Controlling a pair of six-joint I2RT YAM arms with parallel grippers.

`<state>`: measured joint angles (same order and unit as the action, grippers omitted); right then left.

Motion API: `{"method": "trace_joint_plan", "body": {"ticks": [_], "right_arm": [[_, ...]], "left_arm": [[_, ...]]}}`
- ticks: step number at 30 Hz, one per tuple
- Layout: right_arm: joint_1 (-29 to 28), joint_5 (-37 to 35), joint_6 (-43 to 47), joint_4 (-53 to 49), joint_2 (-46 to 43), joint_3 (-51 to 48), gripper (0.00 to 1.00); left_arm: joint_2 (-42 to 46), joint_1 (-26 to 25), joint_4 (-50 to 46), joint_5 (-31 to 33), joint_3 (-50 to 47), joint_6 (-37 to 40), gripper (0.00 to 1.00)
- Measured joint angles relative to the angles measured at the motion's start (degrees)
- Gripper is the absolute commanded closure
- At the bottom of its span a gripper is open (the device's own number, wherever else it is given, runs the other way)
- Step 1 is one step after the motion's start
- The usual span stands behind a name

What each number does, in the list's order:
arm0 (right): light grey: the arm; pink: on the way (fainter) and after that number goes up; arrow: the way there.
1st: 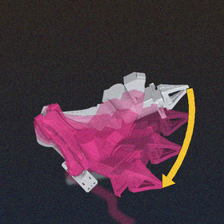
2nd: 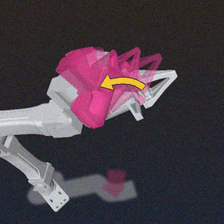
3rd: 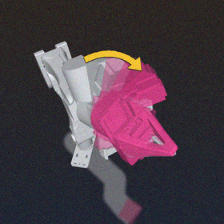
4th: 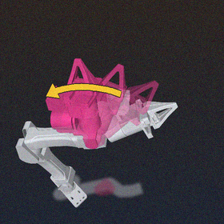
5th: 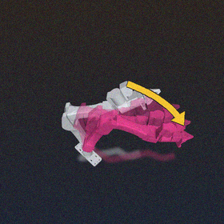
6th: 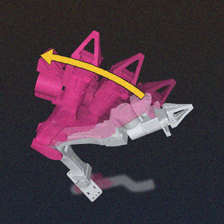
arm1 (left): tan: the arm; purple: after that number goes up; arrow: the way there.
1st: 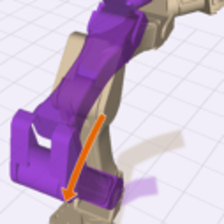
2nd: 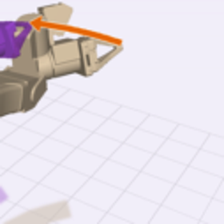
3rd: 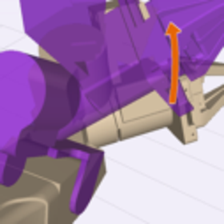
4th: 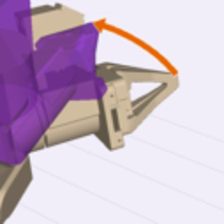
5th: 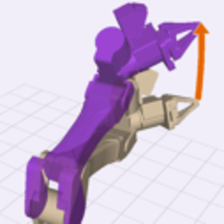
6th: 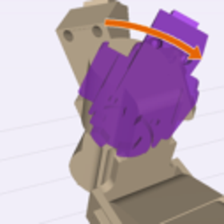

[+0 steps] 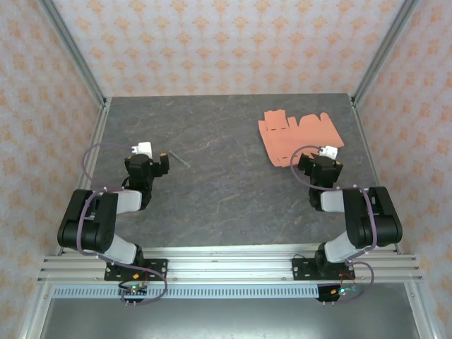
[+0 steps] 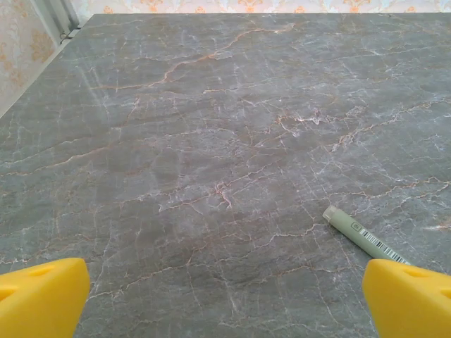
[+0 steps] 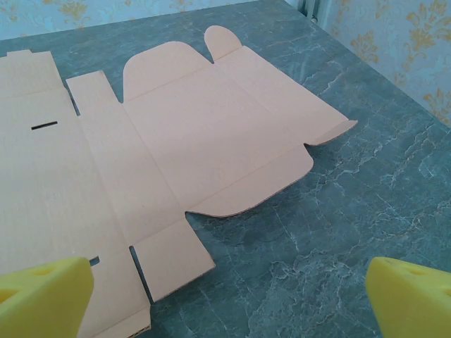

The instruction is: Fold the paper box

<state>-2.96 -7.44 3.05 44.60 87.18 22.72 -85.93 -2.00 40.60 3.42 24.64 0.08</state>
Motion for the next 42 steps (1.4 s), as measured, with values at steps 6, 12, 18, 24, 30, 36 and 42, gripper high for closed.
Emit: {"method": "trace_joint_plan", "body": {"ticks": [6, 12, 18, 24, 30, 36, 42], "right_arm": [[0.00, 0.00, 0.00, 0.00, 0.00, 0.00, 0.01], [0.00, 0.00, 0.00, 0.00, 0.00, 0.00, 0.01], [0.02, 0.02, 0.00, 0.00, 0.00, 0.00, 0.01], [0.00, -0.96, -0.63, -3.15, -1.49, 0.42, 0.01], [0.02, -9.60, -9.20, -18.93, -21.42, 3.58, 0.01], [-1.27, -10.91, -22.64, -39.19, -33.40, 15.19, 0.04], [-8.17, -3.76, -26.40, -55.47, -22.82, 23.80, 0.02]], "left_arm": [[0.00, 0.00, 0.00, 0.00, 0.00, 0.00, 0.00], [0.00, 0.00, 0.00, 0.00, 0.00, 0.00, 0.00], [0.00, 0.00, 0.00, 0.00, 0.00, 0.00, 0.00], [0.44, 0.00, -1.64, 0.15, 0.39, -0.04, 0.00], [10.99, 0.00, -22.60, 5.20, 10.45, -4.90, 0.00], [23.61, -0.74, -36.39, 3.72, 17.14, -23.85, 0.00], [20.87, -12.66, -44.46, -1.53, 18.73, -33.20, 0.00]]}}
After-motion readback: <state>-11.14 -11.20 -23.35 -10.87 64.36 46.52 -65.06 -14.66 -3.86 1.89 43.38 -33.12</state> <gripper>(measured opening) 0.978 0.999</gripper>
